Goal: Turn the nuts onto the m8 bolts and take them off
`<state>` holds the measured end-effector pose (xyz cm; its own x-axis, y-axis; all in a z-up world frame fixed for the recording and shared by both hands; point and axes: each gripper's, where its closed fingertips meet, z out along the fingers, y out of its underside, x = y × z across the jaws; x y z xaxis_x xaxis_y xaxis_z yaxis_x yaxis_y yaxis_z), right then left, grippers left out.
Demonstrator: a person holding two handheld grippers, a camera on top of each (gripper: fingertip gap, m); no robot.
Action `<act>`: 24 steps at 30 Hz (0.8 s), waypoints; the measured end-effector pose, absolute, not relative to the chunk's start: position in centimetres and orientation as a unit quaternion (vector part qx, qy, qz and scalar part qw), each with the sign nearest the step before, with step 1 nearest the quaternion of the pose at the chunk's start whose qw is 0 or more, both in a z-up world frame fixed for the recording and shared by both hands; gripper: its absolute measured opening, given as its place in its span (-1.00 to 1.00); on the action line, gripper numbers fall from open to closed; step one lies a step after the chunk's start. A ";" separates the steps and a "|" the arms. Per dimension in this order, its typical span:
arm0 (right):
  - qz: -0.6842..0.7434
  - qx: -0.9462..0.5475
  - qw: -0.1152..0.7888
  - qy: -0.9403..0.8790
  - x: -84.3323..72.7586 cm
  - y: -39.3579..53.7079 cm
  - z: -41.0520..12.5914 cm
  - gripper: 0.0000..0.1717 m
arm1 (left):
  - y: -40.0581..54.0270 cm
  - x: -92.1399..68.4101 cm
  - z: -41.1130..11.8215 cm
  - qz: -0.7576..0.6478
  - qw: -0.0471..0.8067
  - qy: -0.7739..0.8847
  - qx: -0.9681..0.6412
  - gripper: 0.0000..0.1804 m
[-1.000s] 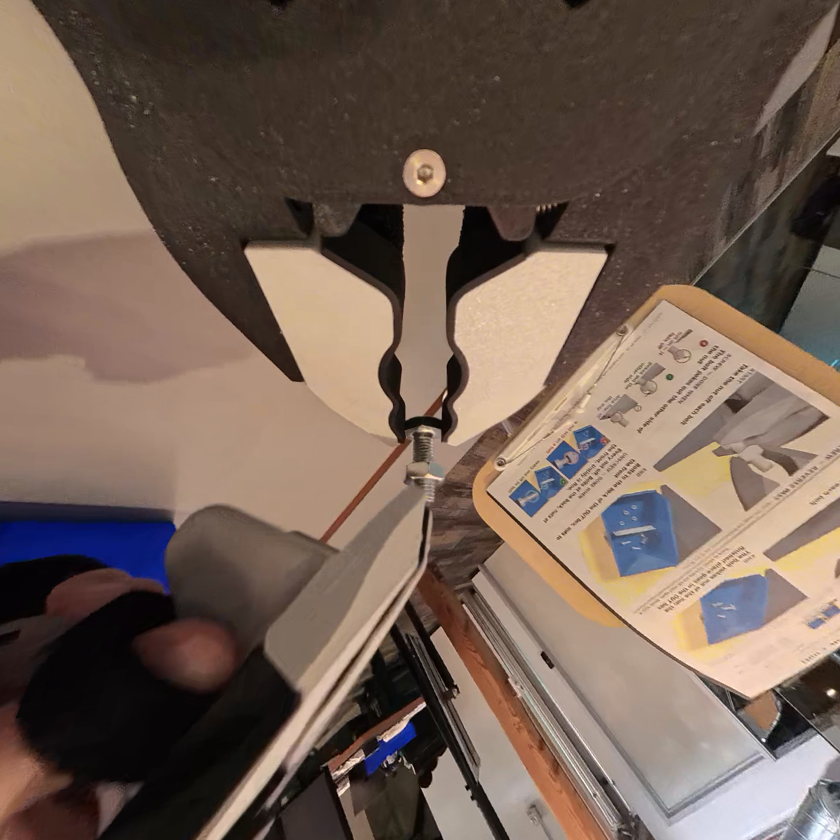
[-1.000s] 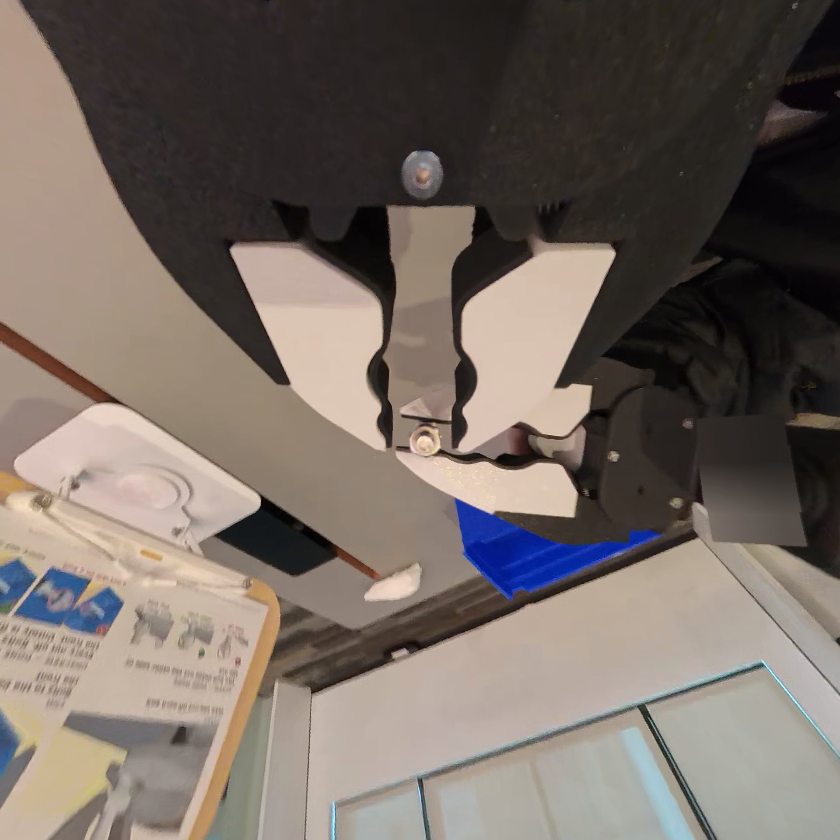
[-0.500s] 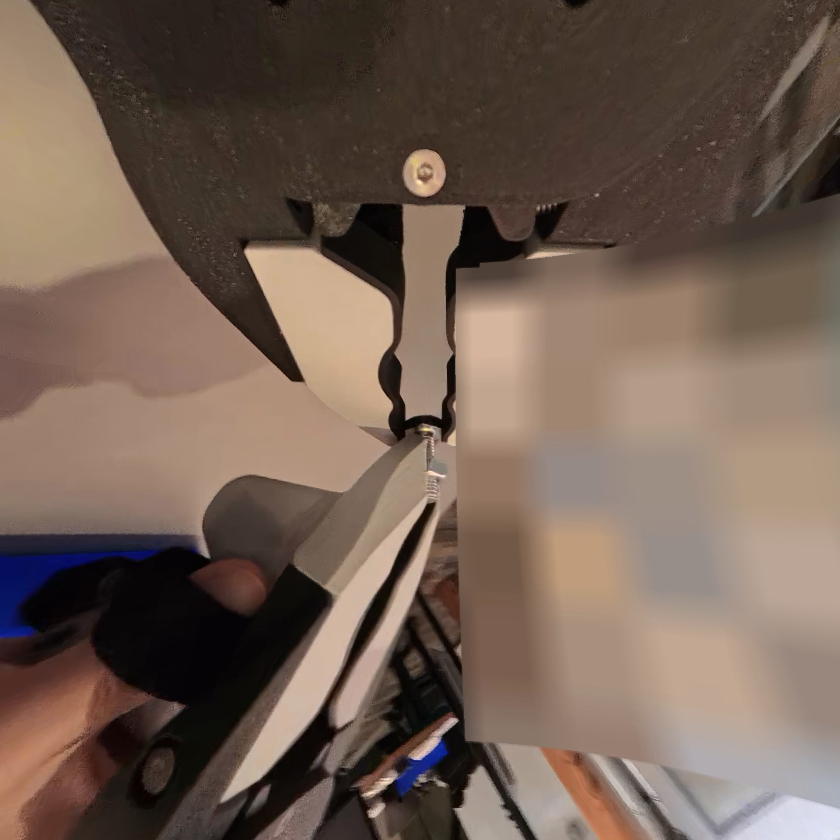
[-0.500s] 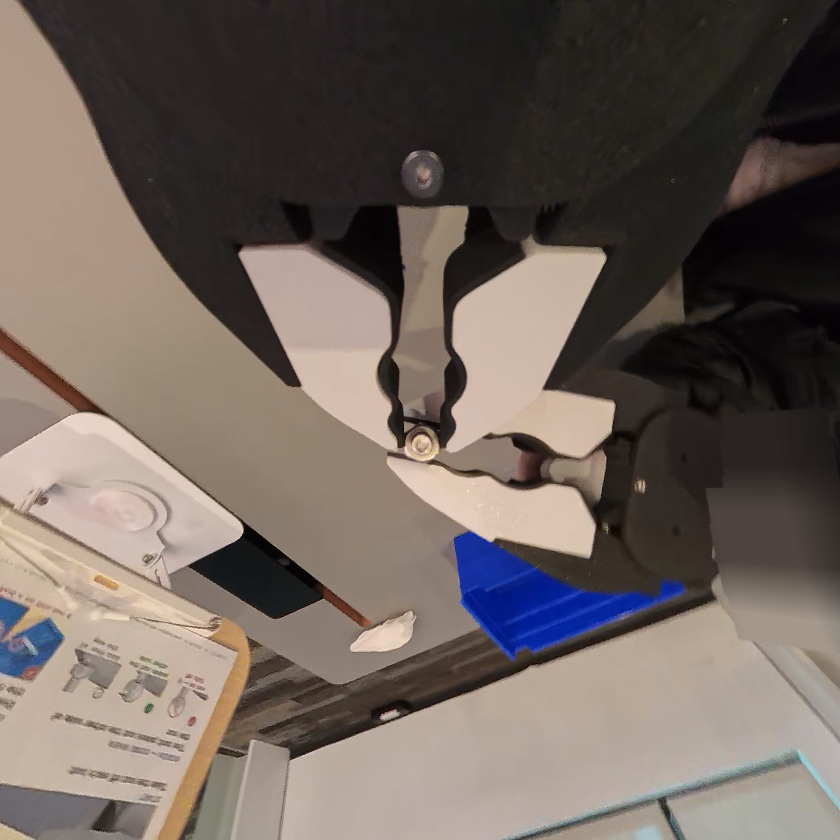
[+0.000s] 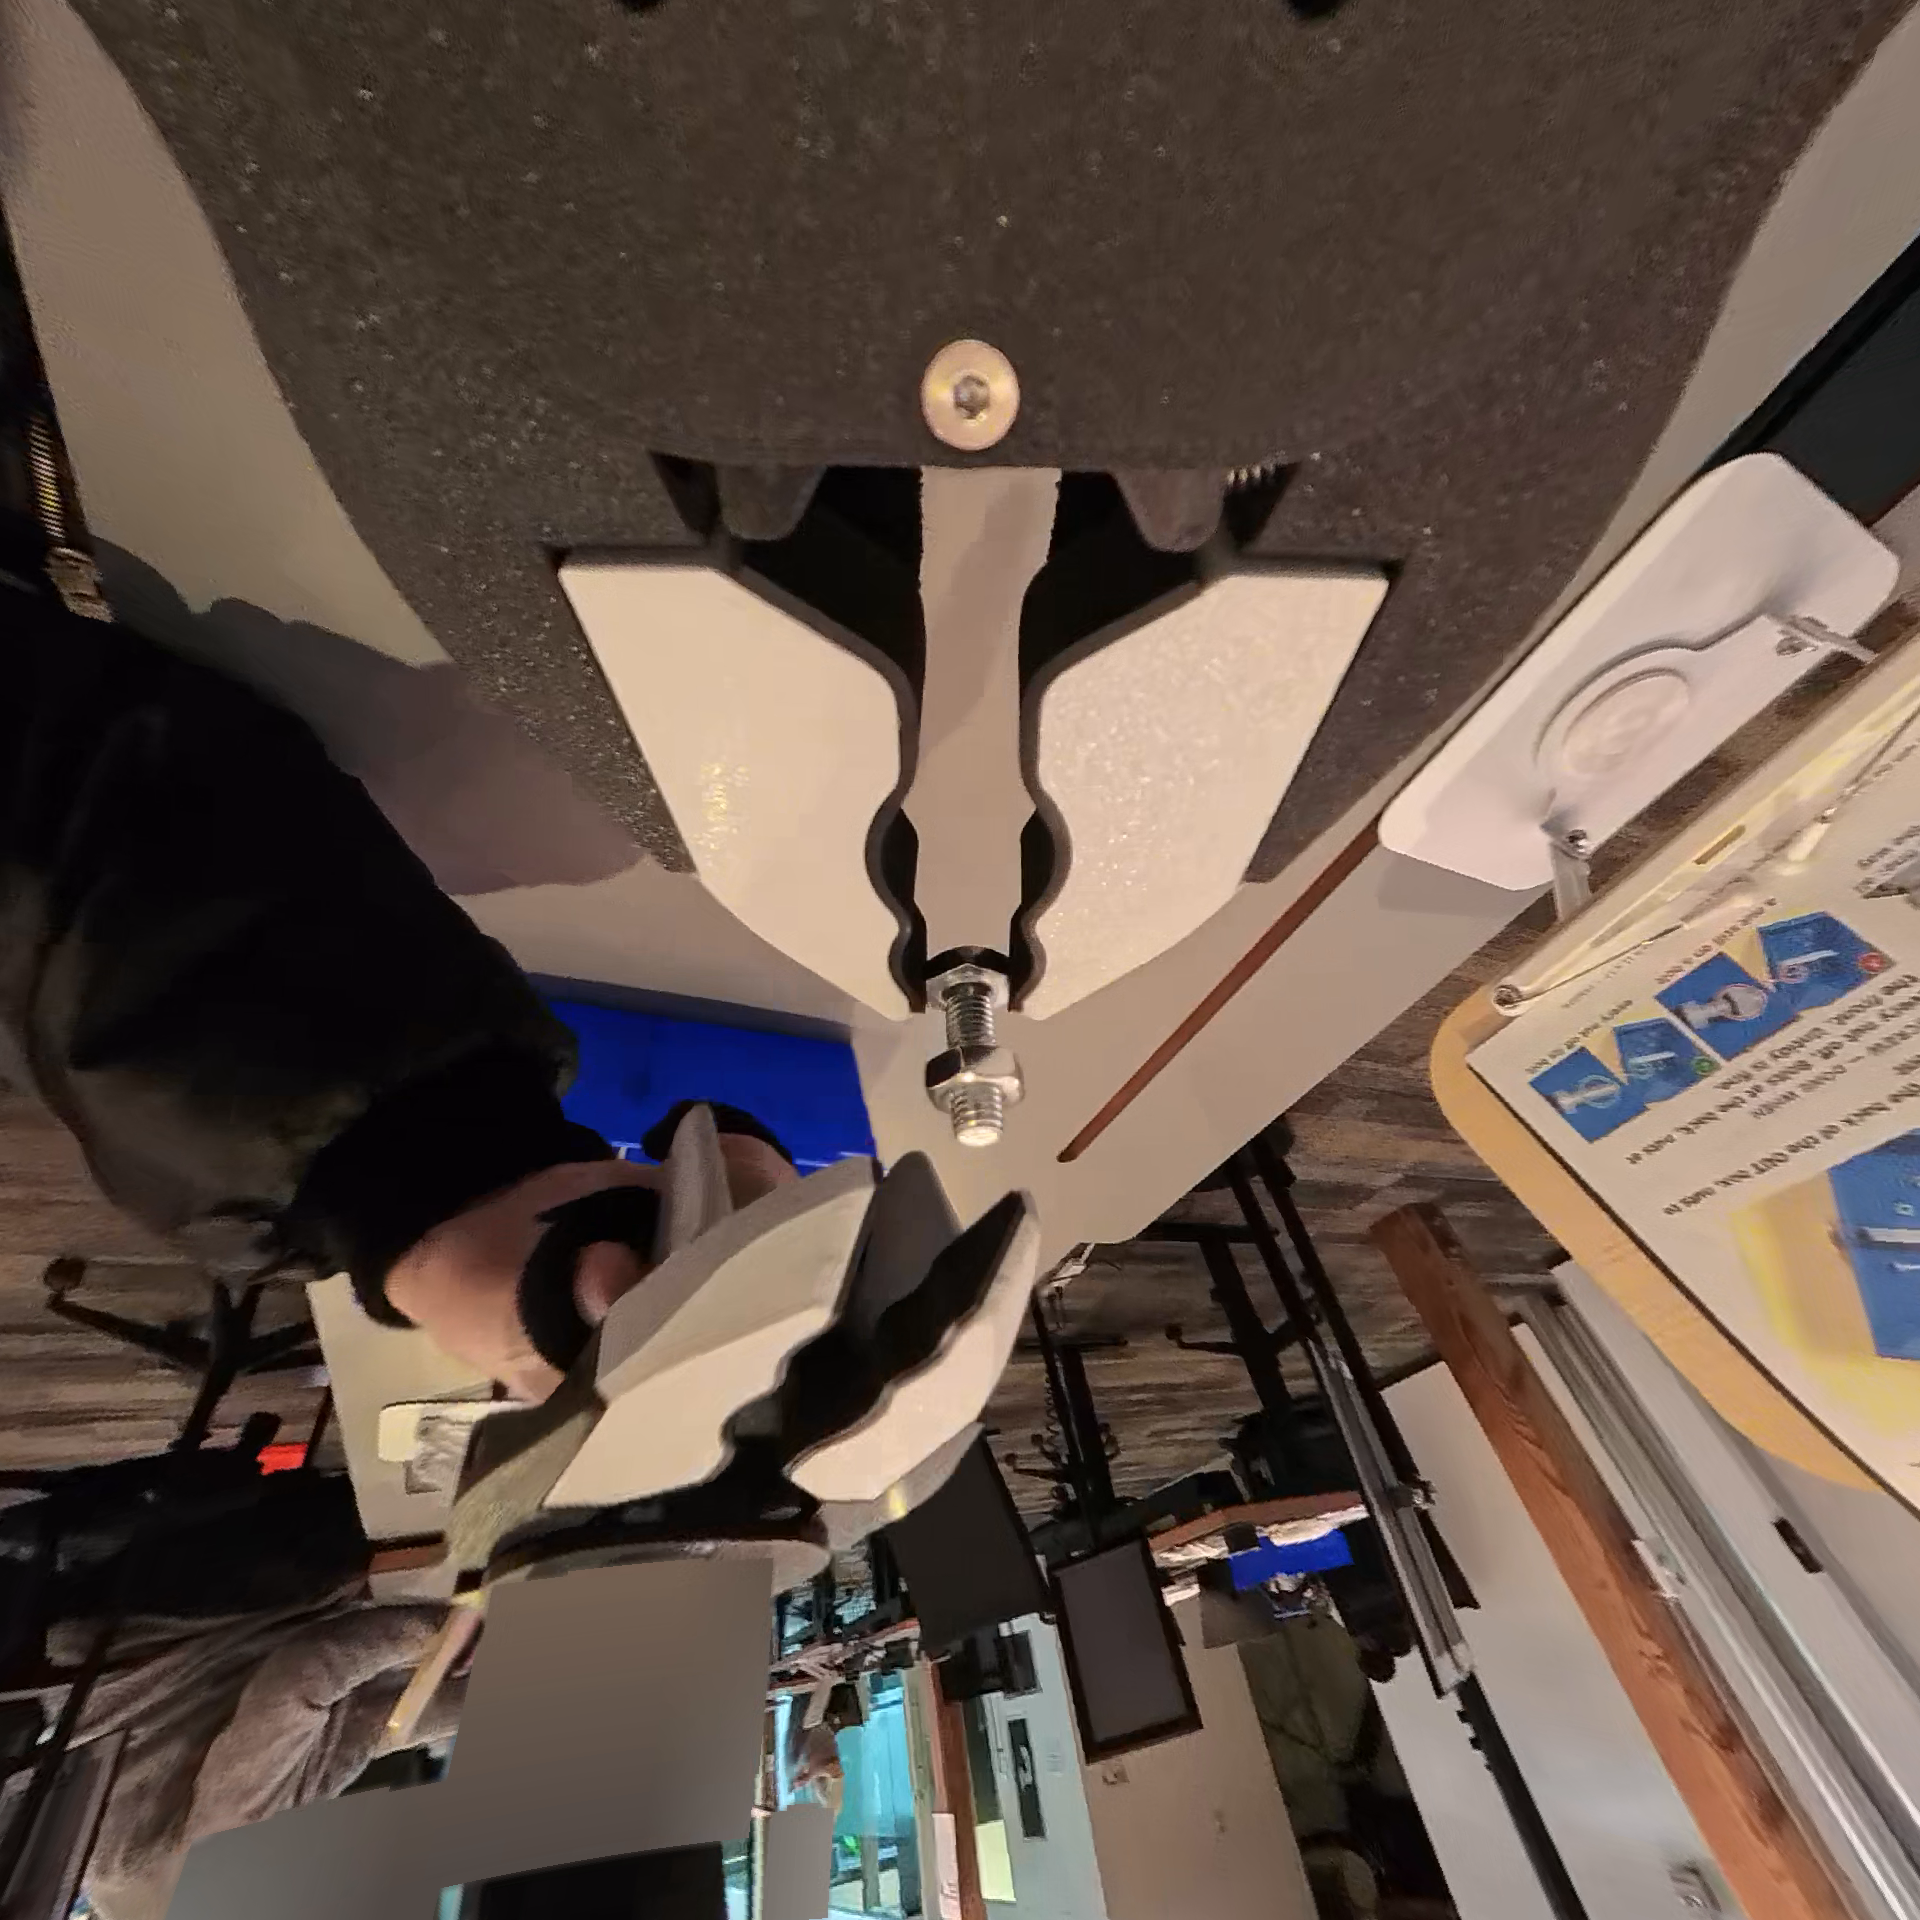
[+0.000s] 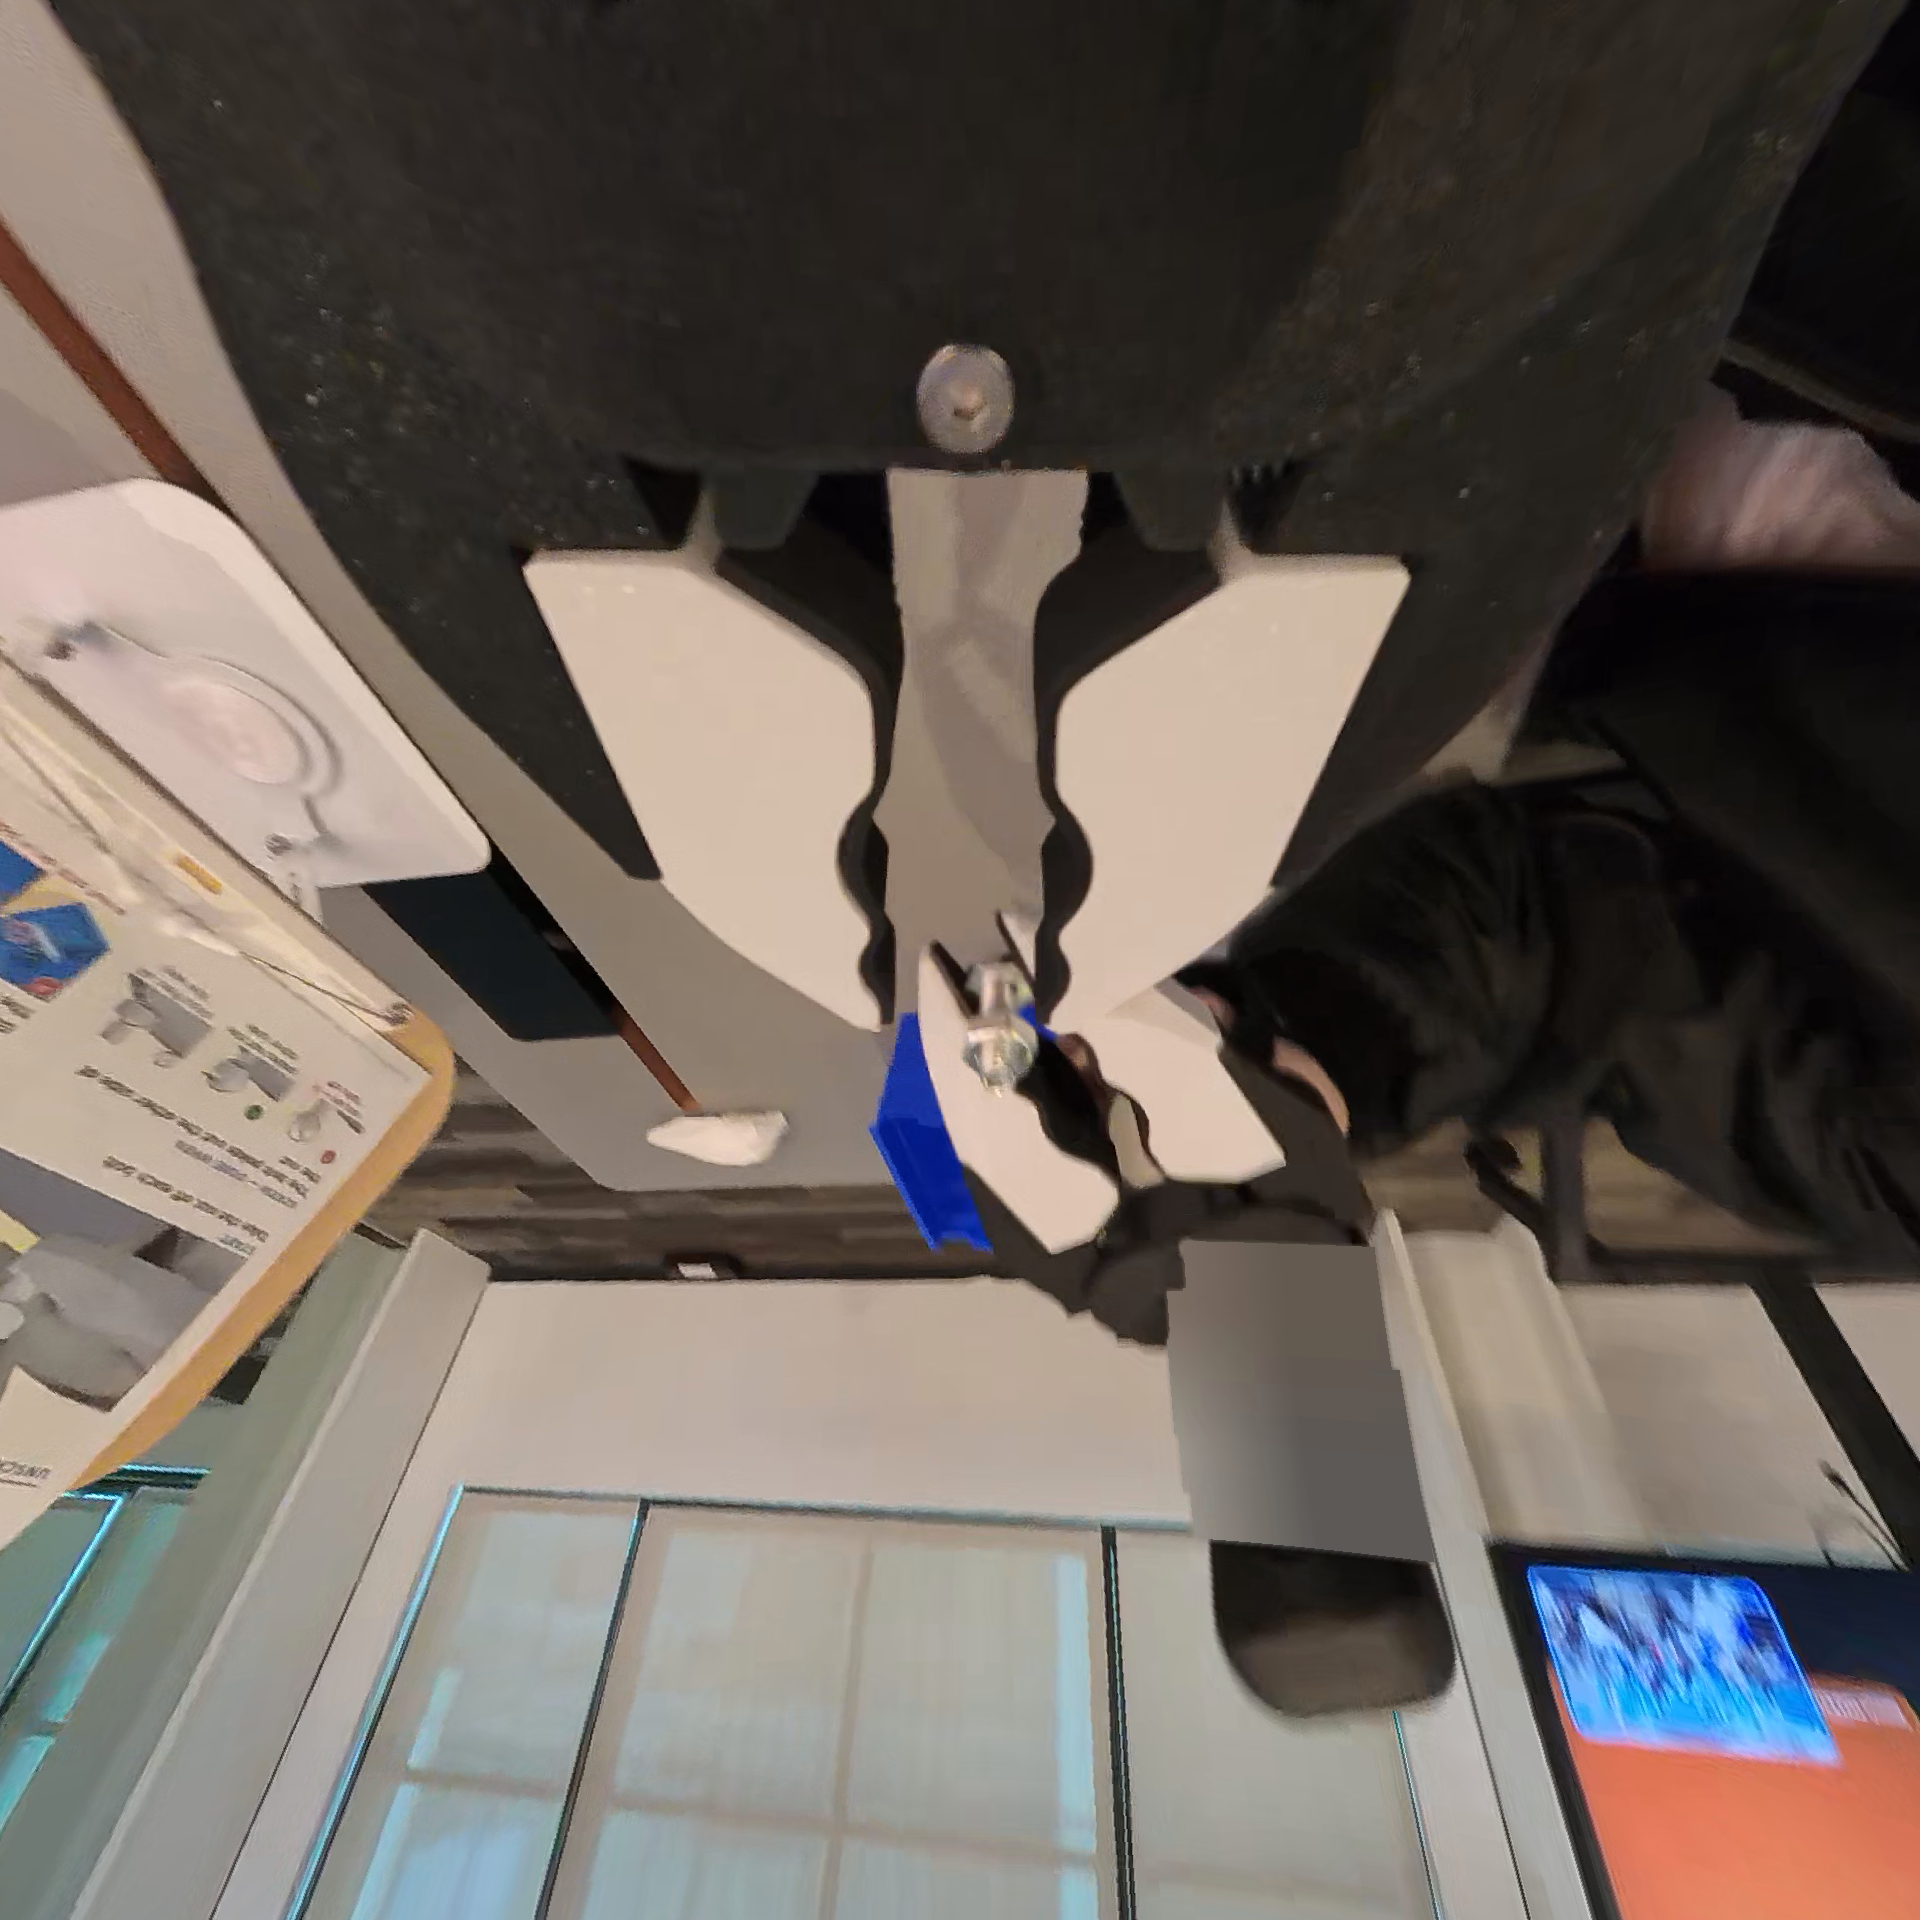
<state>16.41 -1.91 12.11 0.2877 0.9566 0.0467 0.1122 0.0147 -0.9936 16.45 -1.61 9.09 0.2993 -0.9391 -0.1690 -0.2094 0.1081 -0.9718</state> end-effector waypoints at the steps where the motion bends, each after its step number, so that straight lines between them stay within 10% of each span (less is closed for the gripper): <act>1: 0.394 -0.586 0.552 -0.444 16.2 -1.8 12.4 -0.69 | -1.5 16.5 9.1 -0.320 0.561 0.493 -0.583 -0.84; 24: 0.355 -0.595 0.552 -0.463 15.3 -1.7 11.7 -0.67 | -2.2 16.6 9.5 -0.364 0.541 0.478 -0.589 -0.84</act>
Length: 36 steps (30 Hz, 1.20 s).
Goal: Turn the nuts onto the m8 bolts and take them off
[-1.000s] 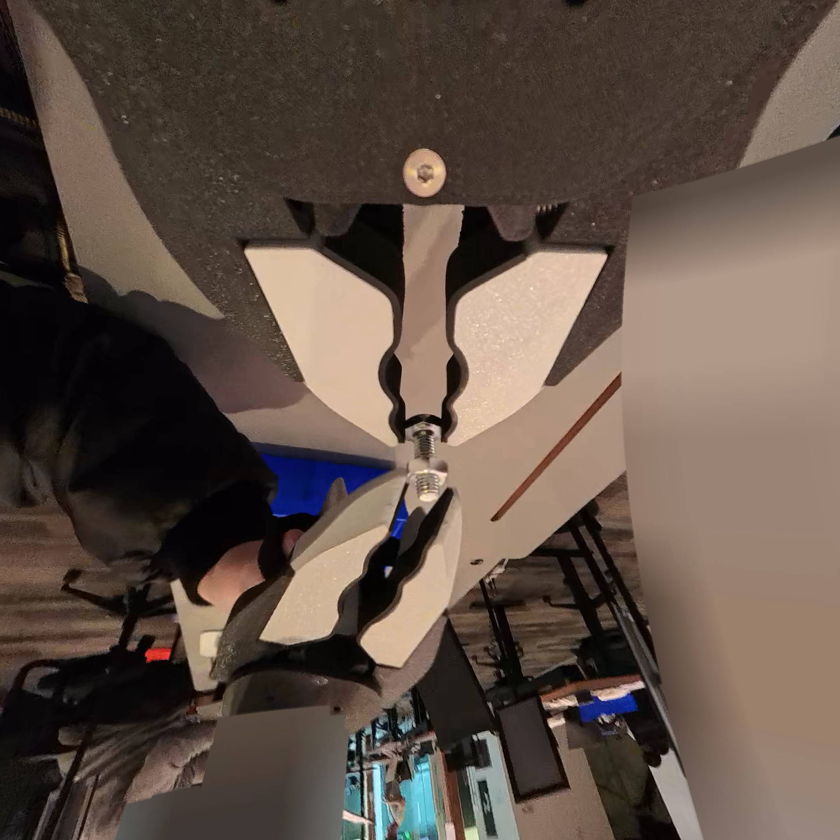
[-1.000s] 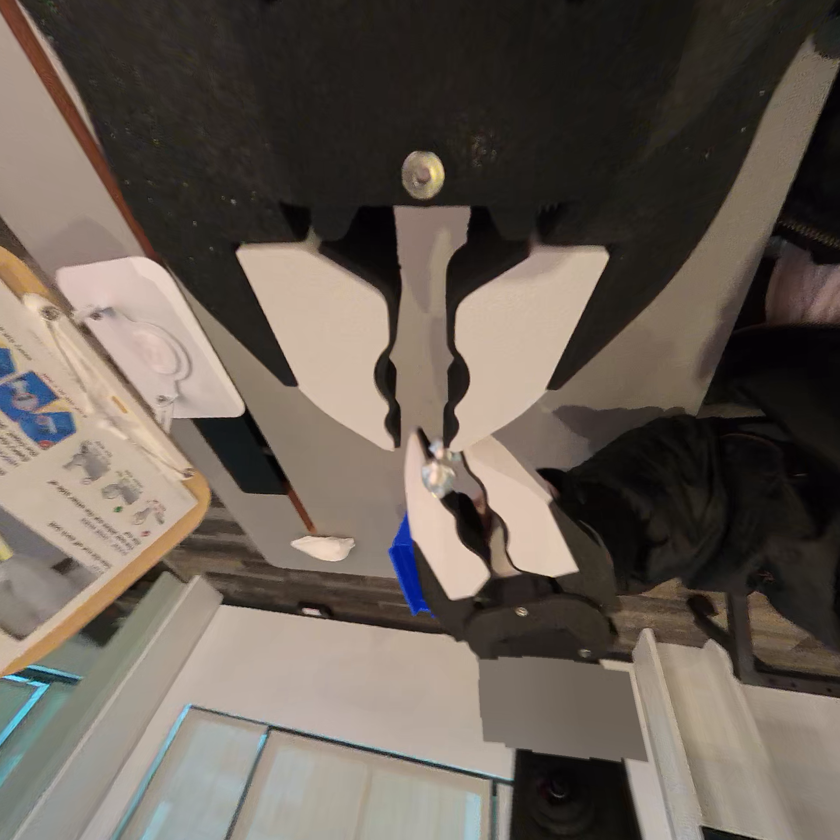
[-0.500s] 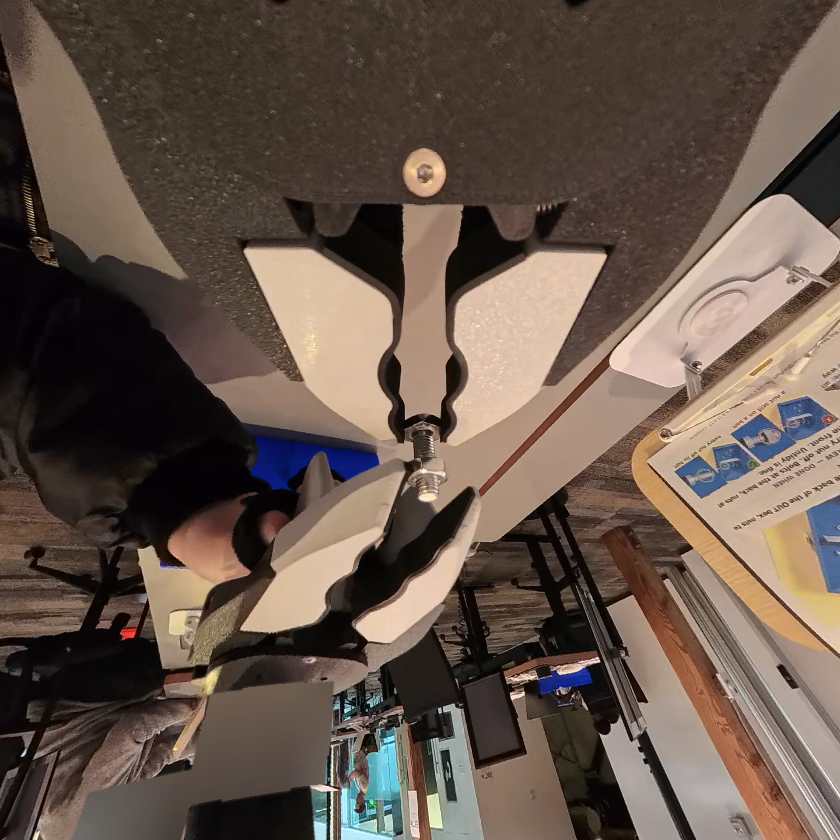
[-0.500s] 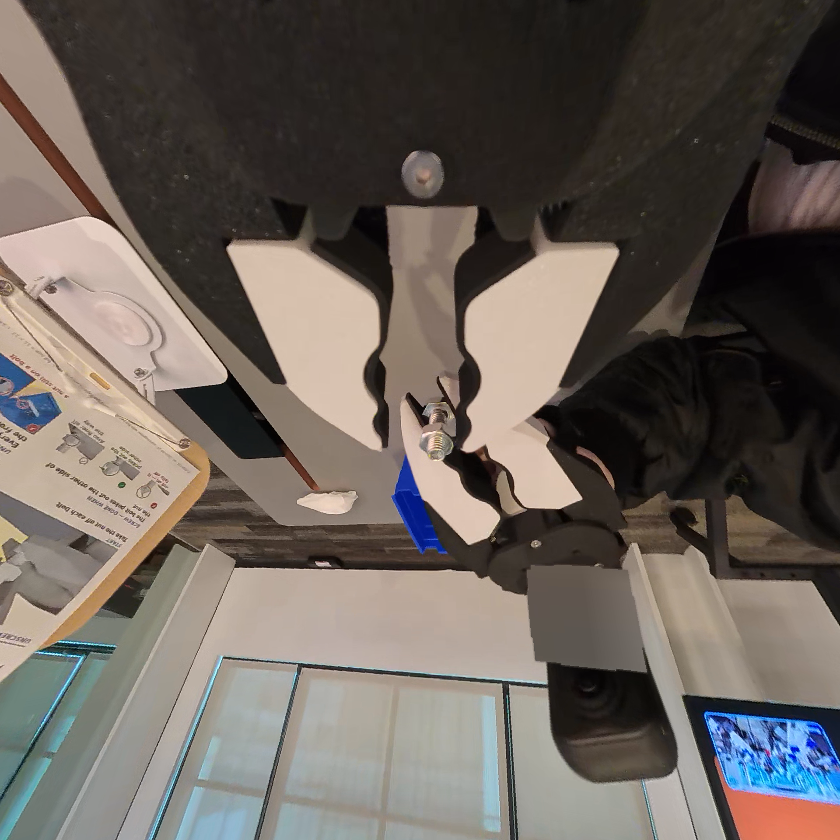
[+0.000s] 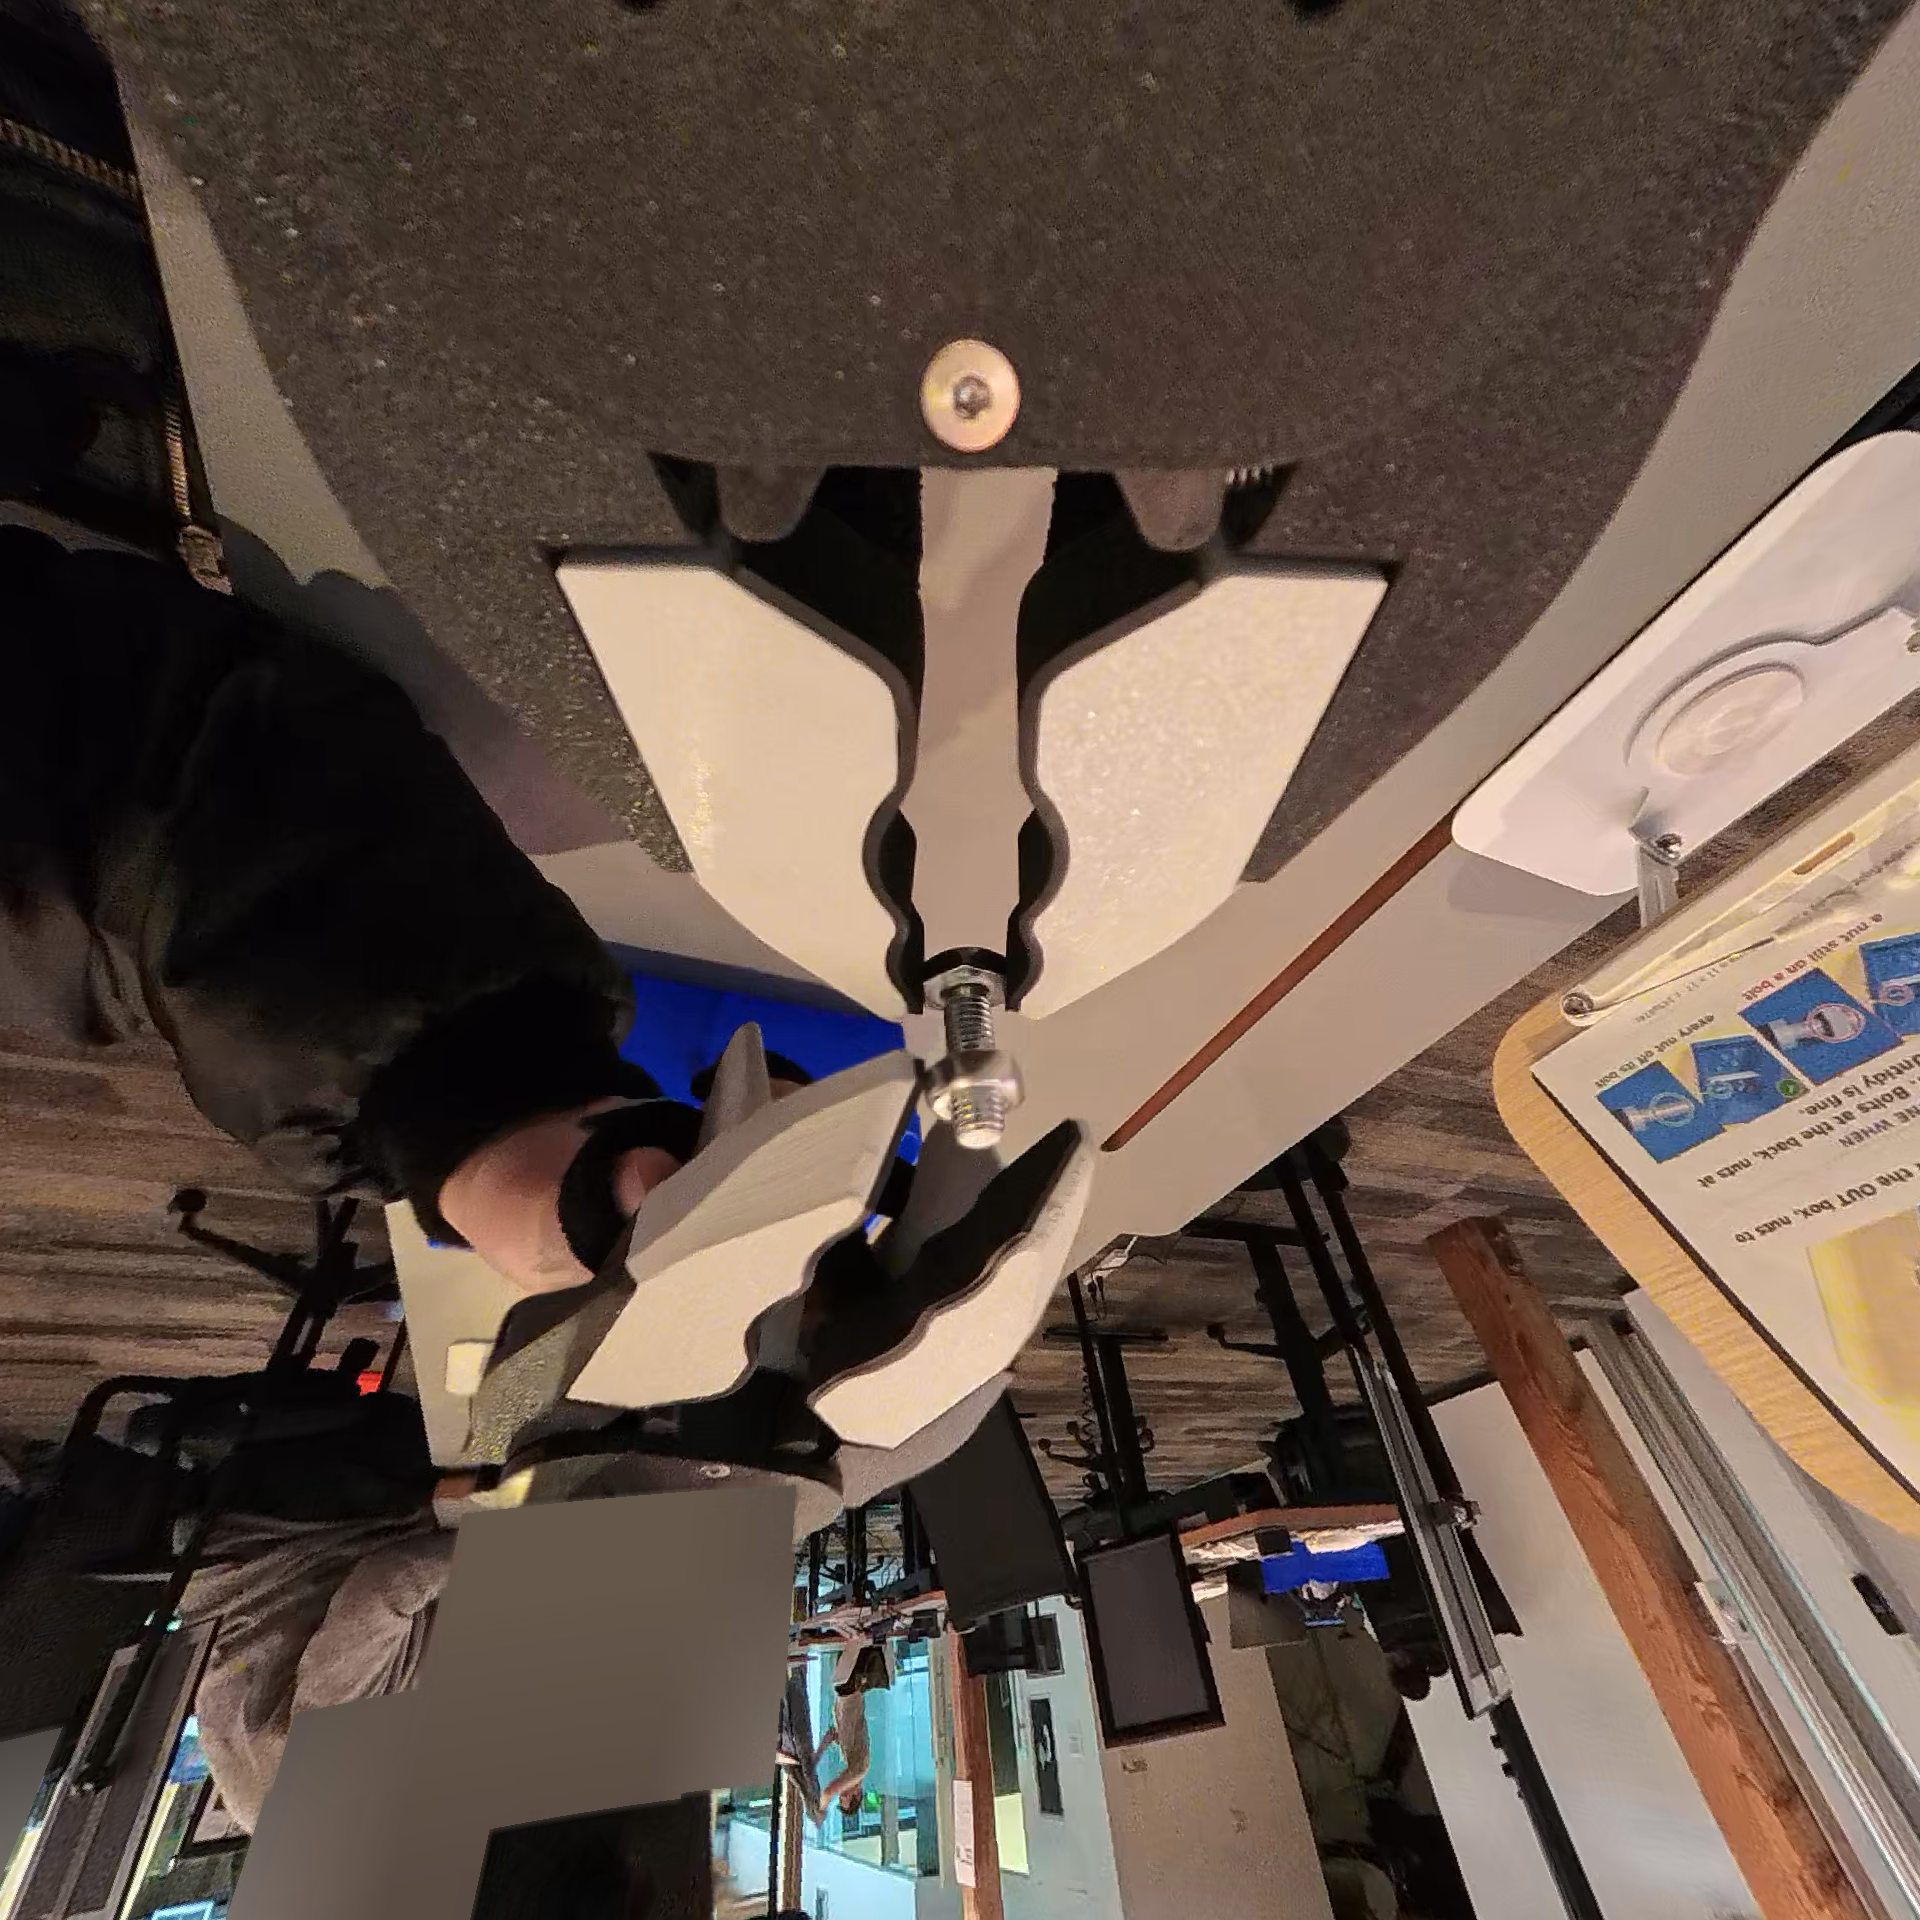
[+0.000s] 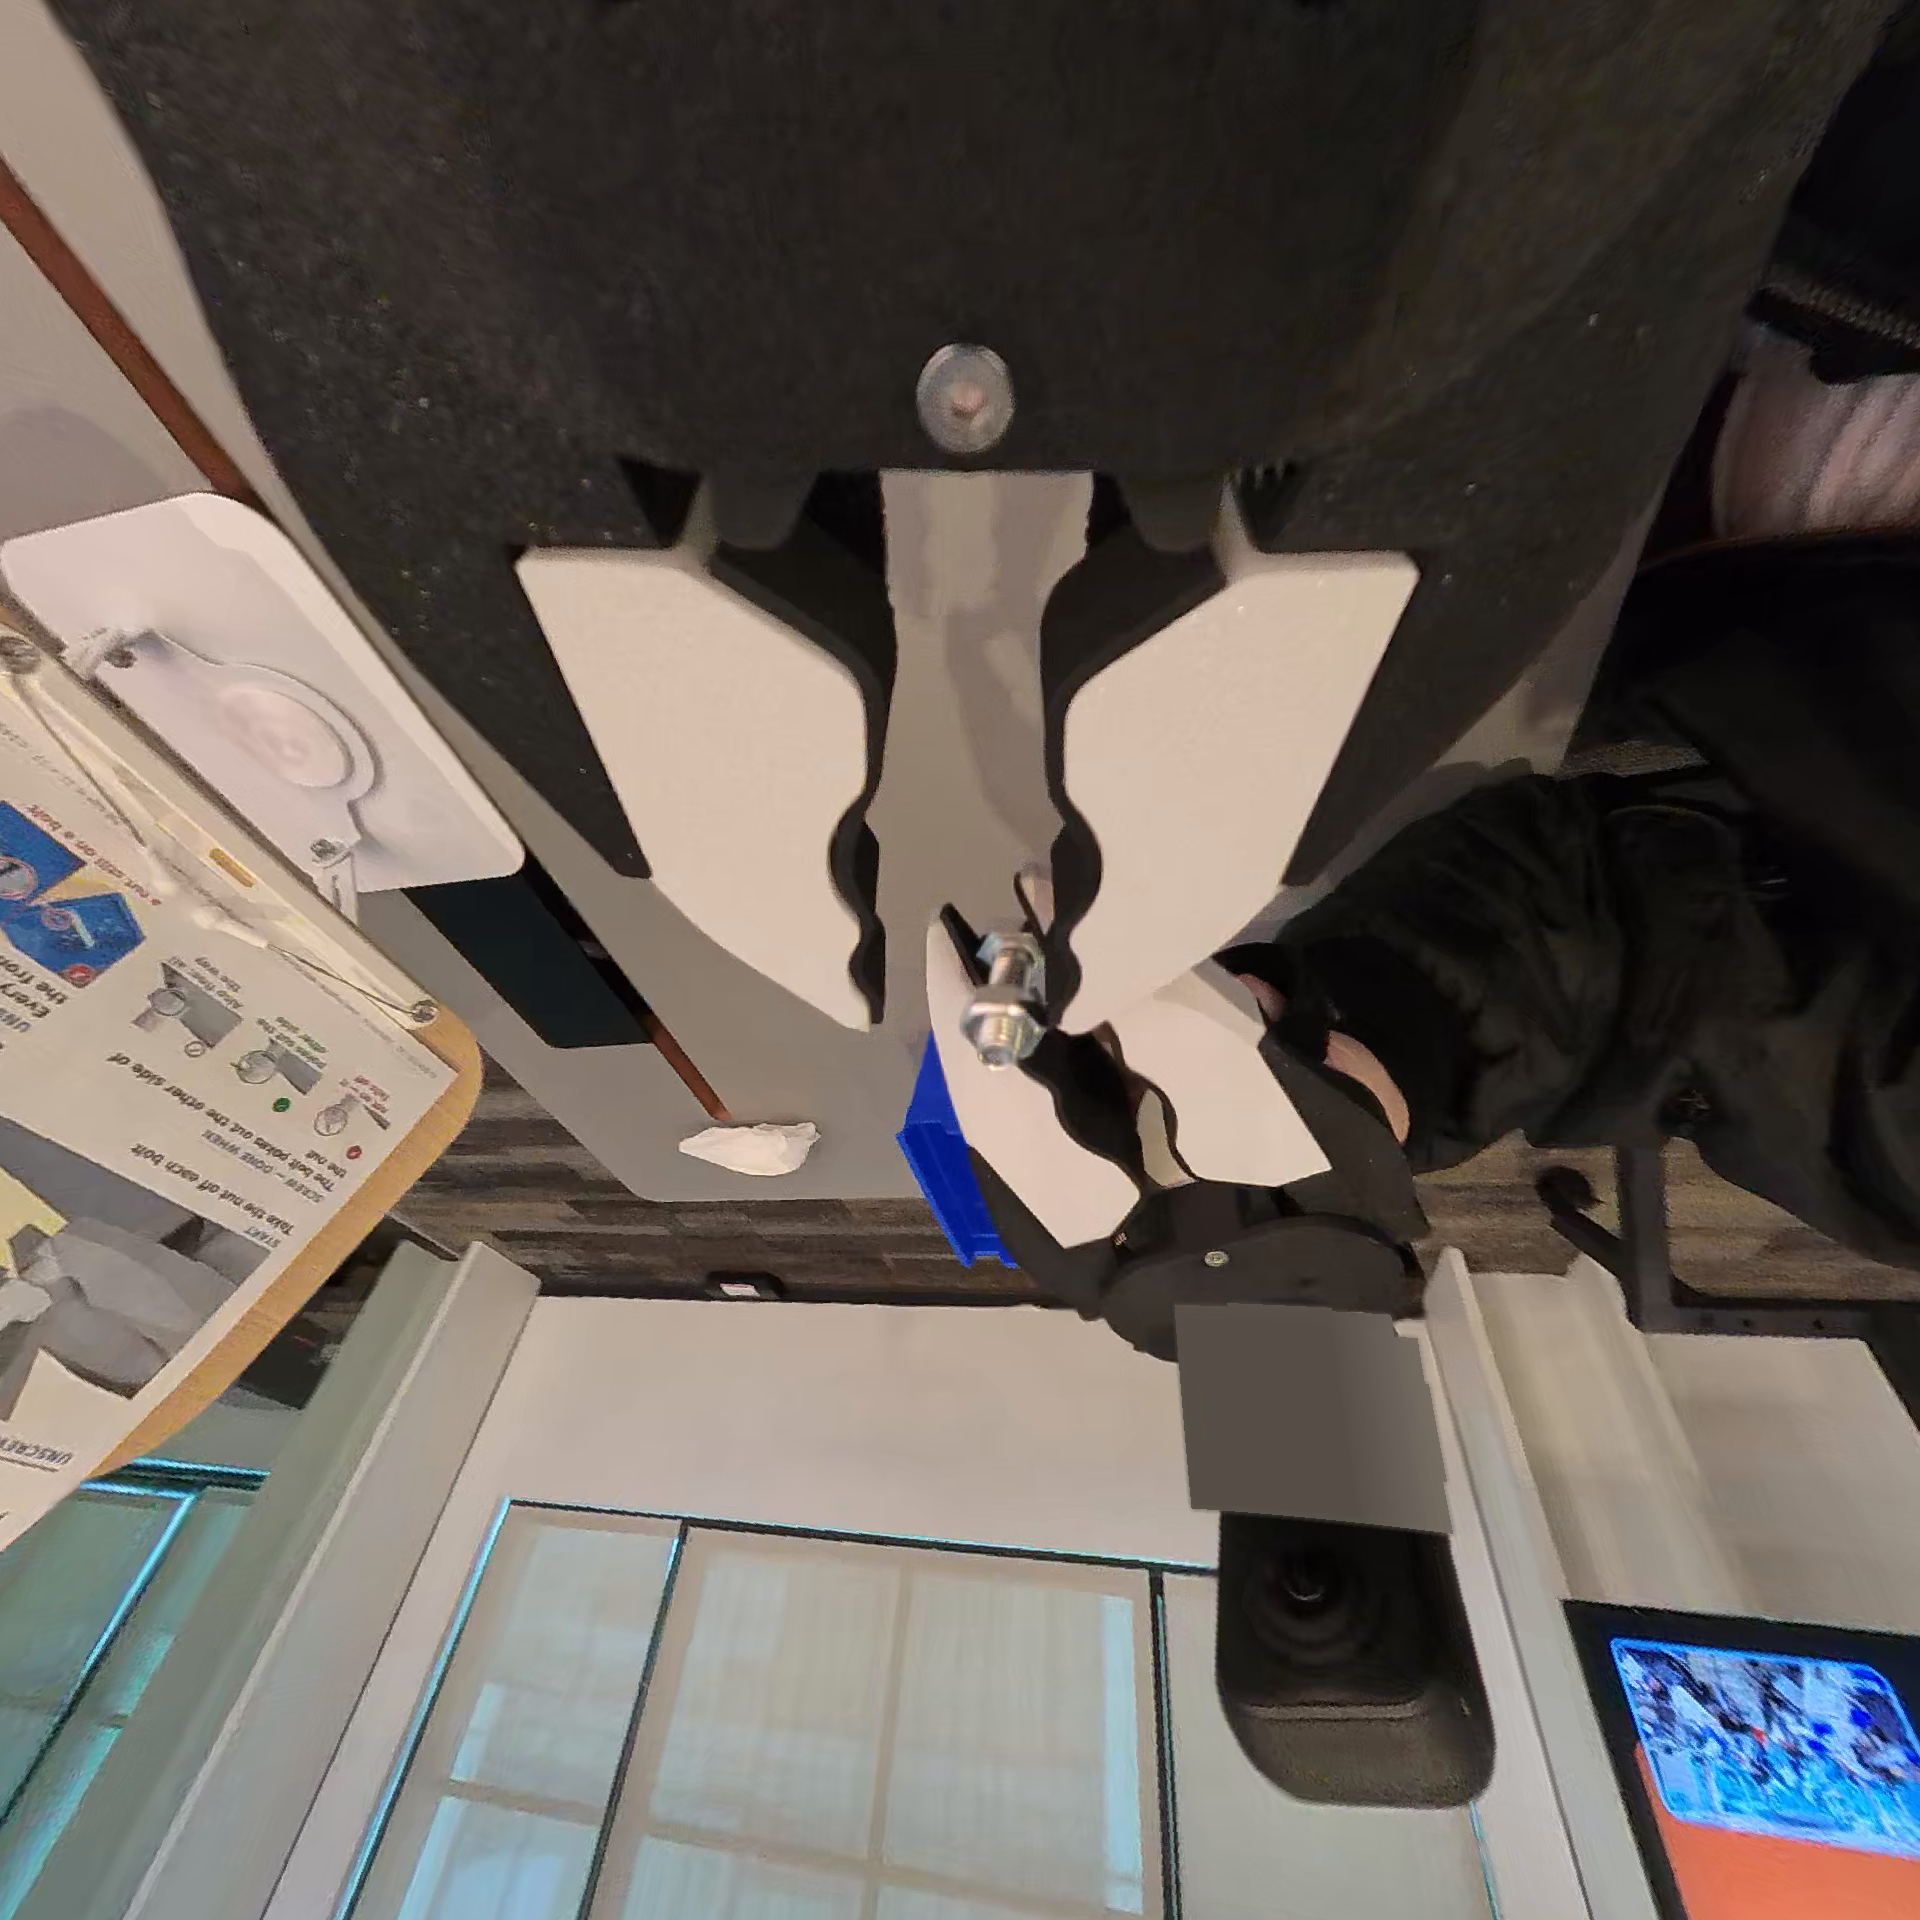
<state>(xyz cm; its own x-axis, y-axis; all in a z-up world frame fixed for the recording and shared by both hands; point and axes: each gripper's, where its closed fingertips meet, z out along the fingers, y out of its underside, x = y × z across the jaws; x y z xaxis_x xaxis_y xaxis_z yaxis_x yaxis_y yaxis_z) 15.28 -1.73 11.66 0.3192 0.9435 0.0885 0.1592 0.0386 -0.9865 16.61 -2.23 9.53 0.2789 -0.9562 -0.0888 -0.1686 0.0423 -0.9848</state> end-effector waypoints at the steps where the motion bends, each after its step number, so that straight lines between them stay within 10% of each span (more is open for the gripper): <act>1: 0.365 -0.597 0.552 -0.454 15.6 -1.6 11.8 -0.68 | -2.2 16.5 9.7 -0.369 0.541 0.474 -0.589 -0.84; 36: 0.370 -0.598 0.557 -0.441 14.7 -1.9 12.4 -0.69 | -2.6 16.5 10.0 -0.372 0.540 0.470 -0.591 -0.84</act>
<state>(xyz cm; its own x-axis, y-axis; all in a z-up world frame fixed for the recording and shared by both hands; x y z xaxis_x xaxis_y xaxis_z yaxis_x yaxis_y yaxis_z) 14.67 -1.91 12.36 0.3360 0.9406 0.0485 0.1152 0.0101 -0.9933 16.52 -2.60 9.95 0.2807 -0.9574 -0.0670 -0.1537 0.0241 -0.9878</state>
